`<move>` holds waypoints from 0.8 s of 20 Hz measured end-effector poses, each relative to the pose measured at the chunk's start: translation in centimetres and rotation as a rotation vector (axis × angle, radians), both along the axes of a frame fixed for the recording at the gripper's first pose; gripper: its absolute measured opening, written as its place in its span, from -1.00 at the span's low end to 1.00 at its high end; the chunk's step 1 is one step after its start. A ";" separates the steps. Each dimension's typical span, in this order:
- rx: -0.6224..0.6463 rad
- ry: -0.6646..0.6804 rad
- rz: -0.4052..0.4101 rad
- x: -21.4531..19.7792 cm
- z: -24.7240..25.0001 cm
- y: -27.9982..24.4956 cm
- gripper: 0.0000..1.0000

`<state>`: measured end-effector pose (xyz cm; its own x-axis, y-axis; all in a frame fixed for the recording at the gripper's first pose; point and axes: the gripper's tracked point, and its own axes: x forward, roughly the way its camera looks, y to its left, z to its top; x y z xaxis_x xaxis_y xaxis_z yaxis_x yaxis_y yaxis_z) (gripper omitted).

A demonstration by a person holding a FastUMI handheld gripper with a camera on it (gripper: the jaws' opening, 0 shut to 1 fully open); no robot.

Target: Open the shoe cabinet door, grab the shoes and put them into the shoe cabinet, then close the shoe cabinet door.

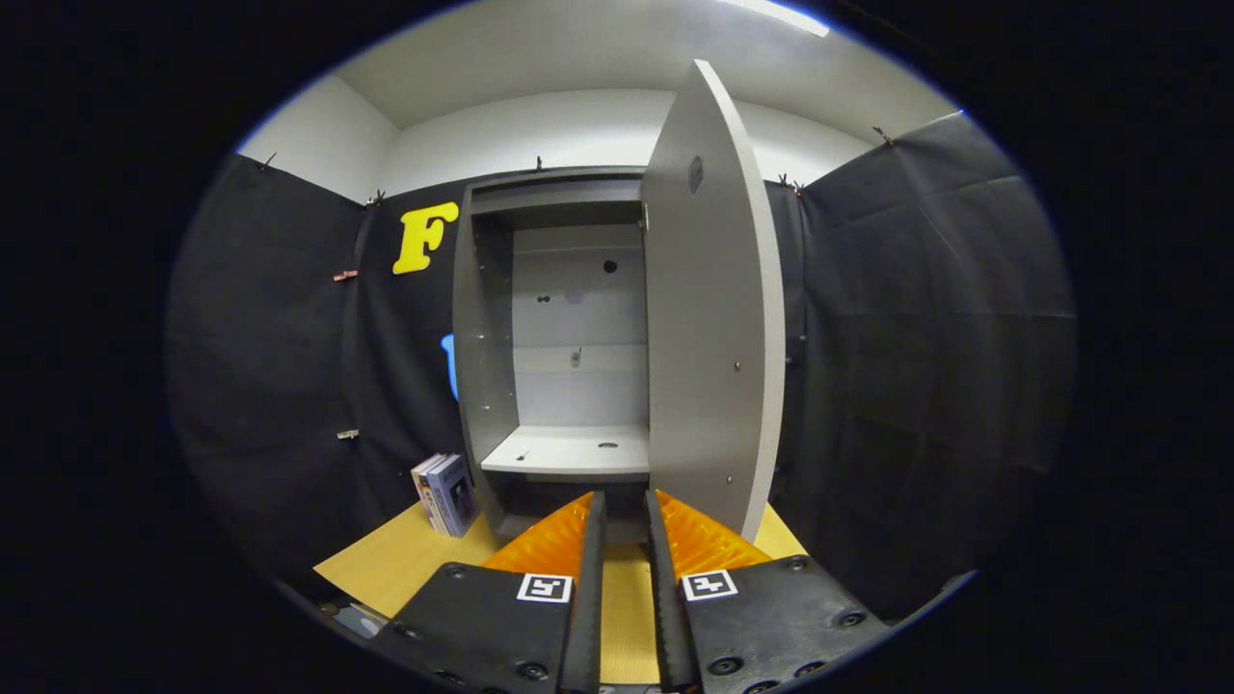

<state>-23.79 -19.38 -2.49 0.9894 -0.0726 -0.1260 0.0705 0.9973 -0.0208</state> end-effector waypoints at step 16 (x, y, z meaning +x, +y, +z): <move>0.059 0.422 -0.023 7.4 -22.1 8.4 -0.46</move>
<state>-16.38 -11.01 -24.54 0.8485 -0.0749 -0.5238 0.0907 0.9959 0.0044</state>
